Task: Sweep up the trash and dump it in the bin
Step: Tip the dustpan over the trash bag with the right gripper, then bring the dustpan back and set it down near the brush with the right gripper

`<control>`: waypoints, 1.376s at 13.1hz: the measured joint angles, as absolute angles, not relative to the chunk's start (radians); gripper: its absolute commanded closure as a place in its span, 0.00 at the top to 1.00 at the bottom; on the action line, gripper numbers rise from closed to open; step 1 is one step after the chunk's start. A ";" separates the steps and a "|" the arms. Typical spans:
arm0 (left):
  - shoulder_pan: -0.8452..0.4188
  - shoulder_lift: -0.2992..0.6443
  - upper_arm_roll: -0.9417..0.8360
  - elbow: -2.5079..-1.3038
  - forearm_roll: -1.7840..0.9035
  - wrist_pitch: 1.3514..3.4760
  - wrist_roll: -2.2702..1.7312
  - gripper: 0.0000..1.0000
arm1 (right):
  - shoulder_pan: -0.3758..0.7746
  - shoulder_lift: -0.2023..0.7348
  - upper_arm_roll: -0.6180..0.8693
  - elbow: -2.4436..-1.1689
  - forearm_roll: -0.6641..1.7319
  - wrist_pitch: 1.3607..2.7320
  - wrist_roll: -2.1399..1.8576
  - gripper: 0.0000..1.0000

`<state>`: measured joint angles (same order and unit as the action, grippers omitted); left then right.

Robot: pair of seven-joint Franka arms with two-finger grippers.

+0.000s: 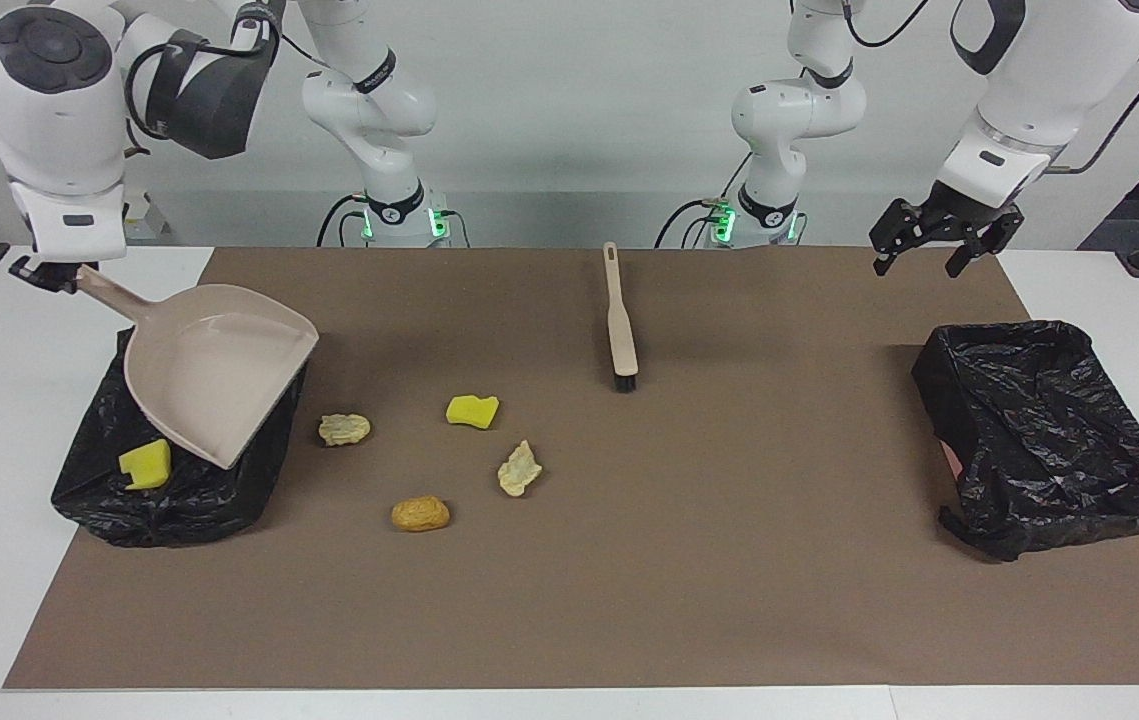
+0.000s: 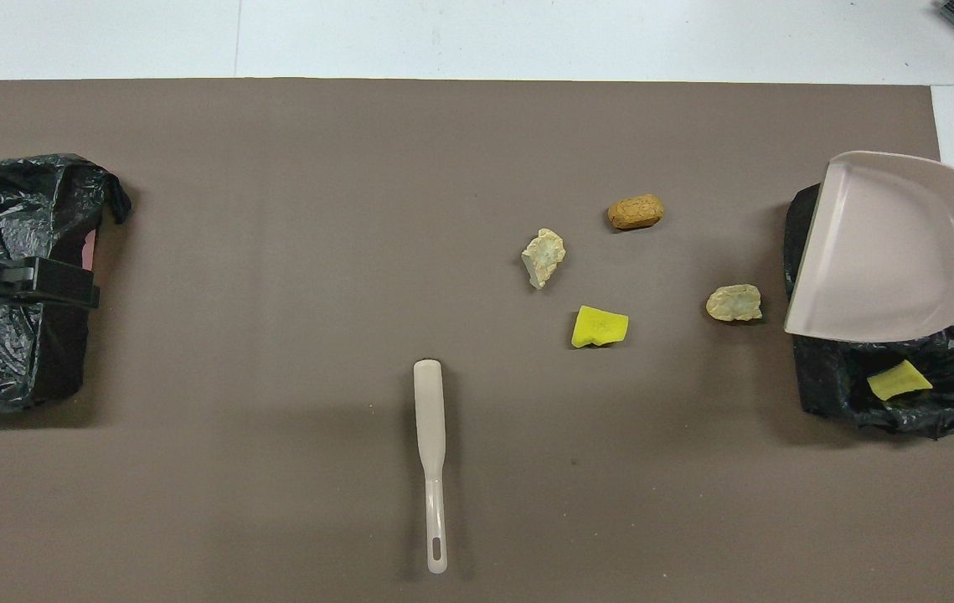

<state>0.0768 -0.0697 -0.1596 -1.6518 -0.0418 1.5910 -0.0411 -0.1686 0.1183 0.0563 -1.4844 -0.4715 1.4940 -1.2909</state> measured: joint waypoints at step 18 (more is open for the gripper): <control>0.075 -0.064 -0.154 -1.629 -0.035 1.589 -0.077 1.00 | 0.342 0.207 0.071 -1.546 -0.043 1.632 0.262 0.00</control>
